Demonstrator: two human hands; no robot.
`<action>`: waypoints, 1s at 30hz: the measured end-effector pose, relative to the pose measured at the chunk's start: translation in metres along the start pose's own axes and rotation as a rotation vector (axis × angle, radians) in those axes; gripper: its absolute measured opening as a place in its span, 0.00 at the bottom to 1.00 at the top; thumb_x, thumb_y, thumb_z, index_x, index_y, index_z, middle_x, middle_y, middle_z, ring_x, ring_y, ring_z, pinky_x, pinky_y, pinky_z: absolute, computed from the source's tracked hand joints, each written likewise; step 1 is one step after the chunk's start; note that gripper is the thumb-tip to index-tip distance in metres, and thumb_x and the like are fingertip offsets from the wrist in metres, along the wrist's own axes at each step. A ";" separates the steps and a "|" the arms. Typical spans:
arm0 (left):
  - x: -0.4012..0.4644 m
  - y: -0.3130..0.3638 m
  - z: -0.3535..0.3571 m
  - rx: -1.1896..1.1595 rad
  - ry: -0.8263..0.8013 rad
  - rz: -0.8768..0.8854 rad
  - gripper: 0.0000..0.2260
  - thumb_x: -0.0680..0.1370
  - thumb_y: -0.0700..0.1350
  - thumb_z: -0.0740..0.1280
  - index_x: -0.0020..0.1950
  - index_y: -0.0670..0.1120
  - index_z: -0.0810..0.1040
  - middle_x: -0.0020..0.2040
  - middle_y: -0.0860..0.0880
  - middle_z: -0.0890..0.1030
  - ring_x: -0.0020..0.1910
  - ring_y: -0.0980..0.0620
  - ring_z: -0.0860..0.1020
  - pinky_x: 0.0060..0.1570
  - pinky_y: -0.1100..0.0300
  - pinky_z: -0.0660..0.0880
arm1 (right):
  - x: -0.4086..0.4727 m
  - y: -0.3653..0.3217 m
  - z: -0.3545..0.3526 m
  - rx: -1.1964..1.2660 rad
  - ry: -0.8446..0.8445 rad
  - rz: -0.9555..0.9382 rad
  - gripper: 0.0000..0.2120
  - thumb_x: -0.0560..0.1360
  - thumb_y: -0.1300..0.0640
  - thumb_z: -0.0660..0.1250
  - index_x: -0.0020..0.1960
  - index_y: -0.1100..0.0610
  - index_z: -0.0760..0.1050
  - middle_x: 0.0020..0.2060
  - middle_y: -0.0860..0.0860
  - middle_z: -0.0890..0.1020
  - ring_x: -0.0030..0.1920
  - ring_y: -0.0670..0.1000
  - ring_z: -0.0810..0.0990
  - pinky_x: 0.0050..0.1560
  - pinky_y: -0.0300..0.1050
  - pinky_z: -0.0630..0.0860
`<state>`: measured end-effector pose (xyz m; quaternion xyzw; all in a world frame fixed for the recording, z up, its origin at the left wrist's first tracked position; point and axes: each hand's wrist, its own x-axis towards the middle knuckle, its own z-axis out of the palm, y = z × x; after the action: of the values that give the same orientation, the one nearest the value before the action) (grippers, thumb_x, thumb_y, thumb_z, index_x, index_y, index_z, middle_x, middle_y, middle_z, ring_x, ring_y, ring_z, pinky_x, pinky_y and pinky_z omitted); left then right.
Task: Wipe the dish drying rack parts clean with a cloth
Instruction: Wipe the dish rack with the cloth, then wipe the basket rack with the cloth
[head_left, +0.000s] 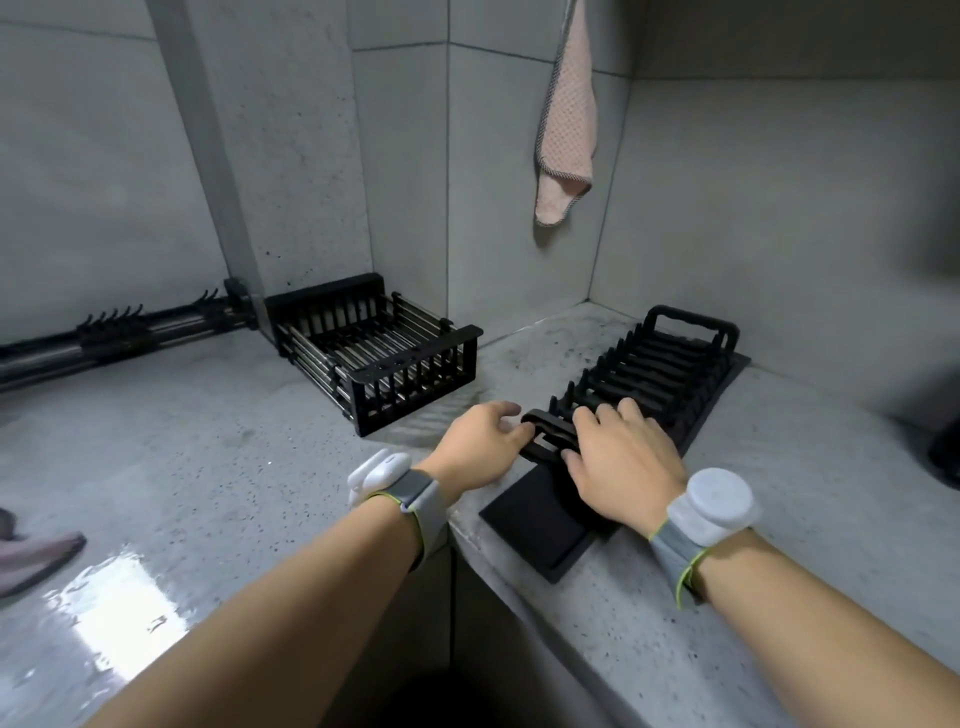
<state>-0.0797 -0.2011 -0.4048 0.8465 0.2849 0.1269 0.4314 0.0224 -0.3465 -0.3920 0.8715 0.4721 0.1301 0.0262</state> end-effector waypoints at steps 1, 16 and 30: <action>-0.001 0.000 -0.001 -0.024 -0.014 0.004 0.20 0.82 0.53 0.63 0.73 0.48 0.72 0.59 0.49 0.83 0.56 0.50 0.80 0.61 0.53 0.76 | 0.000 -0.001 -0.001 -0.023 0.024 0.015 0.17 0.79 0.45 0.58 0.60 0.56 0.70 0.55 0.54 0.76 0.57 0.58 0.71 0.54 0.53 0.72; -0.126 -0.077 -0.148 0.336 0.288 -0.065 0.10 0.80 0.43 0.63 0.55 0.51 0.84 0.50 0.52 0.85 0.51 0.51 0.81 0.54 0.57 0.76 | 0.026 -0.177 -0.027 0.535 0.126 -0.535 0.22 0.77 0.54 0.52 0.65 0.61 0.75 0.64 0.56 0.76 0.66 0.57 0.72 0.69 0.48 0.66; -0.304 -0.224 -0.275 0.670 0.646 -0.565 0.18 0.78 0.40 0.61 0.67 0.47 0.78 0.65 0.47 0.79 0.65 0.46 0.75 0.64 0.55 0.70 | 0.035 -0.486 -0.054 0.648 -0.077 -1.033 0.19 0.80 0.58 0.56 0.68 0.65 0.69 0.66 0.63 0.69 0.72 0.63 0.63 0.74 0.53 0.59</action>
<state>-0.5352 -0.0959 -0.4115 0.7462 0.6441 0.1619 0.0457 -0.3700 -0.0530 -0.4149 0.4975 0.8480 -0.0813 -0.1637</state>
